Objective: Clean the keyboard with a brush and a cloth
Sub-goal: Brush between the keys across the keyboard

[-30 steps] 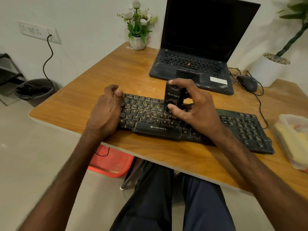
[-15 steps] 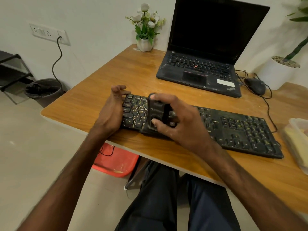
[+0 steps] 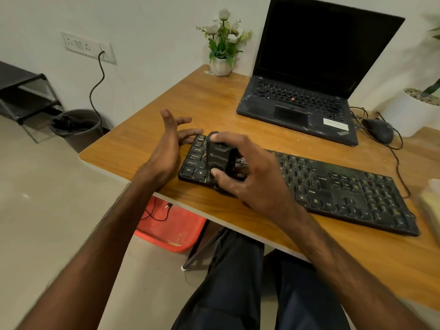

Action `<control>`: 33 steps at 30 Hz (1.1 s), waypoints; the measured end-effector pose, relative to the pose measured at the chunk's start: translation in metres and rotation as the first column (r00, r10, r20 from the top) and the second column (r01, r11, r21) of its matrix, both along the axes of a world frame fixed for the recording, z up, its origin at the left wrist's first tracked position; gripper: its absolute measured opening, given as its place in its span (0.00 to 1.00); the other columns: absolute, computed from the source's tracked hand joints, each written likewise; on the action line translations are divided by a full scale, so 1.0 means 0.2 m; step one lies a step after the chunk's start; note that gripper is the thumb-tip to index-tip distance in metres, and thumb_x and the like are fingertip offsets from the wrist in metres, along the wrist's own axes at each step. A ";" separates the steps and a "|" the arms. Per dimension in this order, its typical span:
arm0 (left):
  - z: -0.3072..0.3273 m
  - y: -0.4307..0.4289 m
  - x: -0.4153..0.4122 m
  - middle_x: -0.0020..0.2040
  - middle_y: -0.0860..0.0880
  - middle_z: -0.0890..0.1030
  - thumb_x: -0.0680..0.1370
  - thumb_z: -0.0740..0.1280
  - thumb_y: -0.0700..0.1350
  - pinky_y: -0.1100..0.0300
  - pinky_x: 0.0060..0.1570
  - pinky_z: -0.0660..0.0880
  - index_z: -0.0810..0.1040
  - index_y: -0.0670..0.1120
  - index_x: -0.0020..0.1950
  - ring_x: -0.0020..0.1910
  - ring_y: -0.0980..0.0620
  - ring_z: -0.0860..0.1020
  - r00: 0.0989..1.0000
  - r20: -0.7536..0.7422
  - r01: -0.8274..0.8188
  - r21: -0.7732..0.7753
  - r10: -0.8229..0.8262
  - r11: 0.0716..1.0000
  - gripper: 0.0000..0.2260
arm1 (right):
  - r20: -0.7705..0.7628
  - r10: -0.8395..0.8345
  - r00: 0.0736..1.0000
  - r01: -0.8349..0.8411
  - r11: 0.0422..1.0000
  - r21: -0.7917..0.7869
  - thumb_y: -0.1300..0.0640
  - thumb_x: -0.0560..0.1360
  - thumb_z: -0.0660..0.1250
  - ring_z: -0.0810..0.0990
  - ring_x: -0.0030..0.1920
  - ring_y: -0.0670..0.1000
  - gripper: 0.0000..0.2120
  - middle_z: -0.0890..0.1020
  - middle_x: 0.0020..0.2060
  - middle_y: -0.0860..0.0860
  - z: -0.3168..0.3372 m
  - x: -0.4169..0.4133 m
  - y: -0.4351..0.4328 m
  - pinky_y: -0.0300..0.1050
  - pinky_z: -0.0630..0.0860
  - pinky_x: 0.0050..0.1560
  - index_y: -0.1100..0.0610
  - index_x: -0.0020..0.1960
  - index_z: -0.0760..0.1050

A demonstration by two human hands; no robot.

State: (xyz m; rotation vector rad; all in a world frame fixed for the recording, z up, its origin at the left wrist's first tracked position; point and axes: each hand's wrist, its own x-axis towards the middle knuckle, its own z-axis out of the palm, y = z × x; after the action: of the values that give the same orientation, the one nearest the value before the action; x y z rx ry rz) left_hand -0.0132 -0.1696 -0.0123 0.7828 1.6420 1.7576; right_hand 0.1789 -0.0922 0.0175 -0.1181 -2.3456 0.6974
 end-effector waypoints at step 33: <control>-0.03 0.04 -0.09 0.50 0.41 0.81 0.75 0.67 0.39 0.51 0.44 0.81 0.76 0.38 0.60 0.47 0.44 0.82 0.979 -0.185 0.088 0.025 -0.082 0.996 0.14 | 0.002 0.104 0.995 -0.104 0.993 0.049 0.60 0.73 0.74 0.79 0.55 0.52 0.27 0.78 0.59 0.55 0.02 -0.17 -0.03 0.48 0.80 0.48 0.57 0.69 0.70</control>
State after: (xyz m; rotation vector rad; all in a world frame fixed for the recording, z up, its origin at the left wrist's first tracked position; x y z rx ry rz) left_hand -0.0318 -0.1612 -0.0179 1.0421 1.6739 1.6992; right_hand 0.1445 -0.0976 0.0221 0.0263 -2.3796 0.6896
